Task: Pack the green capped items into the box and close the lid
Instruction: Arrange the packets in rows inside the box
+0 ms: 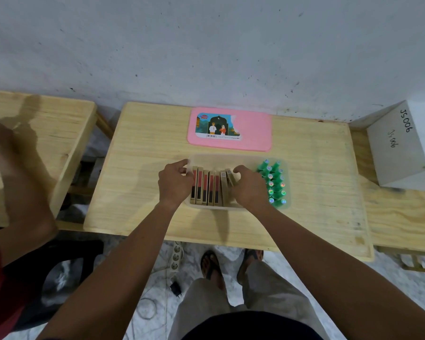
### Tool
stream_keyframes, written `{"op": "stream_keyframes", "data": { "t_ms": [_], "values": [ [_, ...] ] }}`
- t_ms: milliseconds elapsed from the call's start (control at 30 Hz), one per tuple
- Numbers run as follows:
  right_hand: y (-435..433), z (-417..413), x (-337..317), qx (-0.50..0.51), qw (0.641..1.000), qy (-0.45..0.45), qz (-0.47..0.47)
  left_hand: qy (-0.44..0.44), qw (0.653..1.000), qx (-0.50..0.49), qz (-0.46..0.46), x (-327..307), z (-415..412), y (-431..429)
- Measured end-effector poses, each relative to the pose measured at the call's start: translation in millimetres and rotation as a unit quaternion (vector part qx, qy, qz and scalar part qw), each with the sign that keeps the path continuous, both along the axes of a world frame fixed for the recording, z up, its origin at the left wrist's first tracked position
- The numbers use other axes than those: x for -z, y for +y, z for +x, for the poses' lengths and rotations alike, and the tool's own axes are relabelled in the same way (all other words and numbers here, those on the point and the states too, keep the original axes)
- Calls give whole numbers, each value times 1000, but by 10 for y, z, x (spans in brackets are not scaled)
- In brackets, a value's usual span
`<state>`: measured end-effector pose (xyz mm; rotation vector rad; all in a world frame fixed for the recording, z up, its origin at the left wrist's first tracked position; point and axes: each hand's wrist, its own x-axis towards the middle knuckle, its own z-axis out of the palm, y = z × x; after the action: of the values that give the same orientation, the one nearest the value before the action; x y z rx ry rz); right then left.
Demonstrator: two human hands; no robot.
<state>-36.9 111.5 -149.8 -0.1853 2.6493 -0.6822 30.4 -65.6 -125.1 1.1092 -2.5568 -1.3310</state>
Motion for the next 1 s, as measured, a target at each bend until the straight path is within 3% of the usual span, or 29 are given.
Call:
{"op": "stream_keyframes", "data": {
  "t_ms": [67, 133, 300, 367, 433, 500, 733, 1000],
  "values": [
    [1, 13, -46, -10, 997, 31, 65, -1, 1000, 1, 3, -7, -1, 0],
    [-27, 14, -65, 26, 997, 46, 52, -2, 1000, 1, 6, -27, -4, 3],
    [-163, 21, -135, 137, 978, -40, -151, -2, 1000, 0, 9, -35, 0, 7],
    [-218, 45, -162, 187, 941, -131, -248, -4, 1000, 4, 9, -37, -2, 4],
    [-274, 76, -178, 242, 874, -252, -338, -4, 1000, 8, 12, -41, -8, -4],
    [-305, 77, -110, 246, 846, -309, -357, -3, 1000, 9, 18, -43, -11, -12],
    [-379, 69, 11, 195, 883, -303, -300, 1, 1000, 9, 15, -27, -7, -17],
    [-548, 128, -21, 166, 950, -193, -181, 5, 1000, 9, 16, -17, -12, -26]
  ]
}}
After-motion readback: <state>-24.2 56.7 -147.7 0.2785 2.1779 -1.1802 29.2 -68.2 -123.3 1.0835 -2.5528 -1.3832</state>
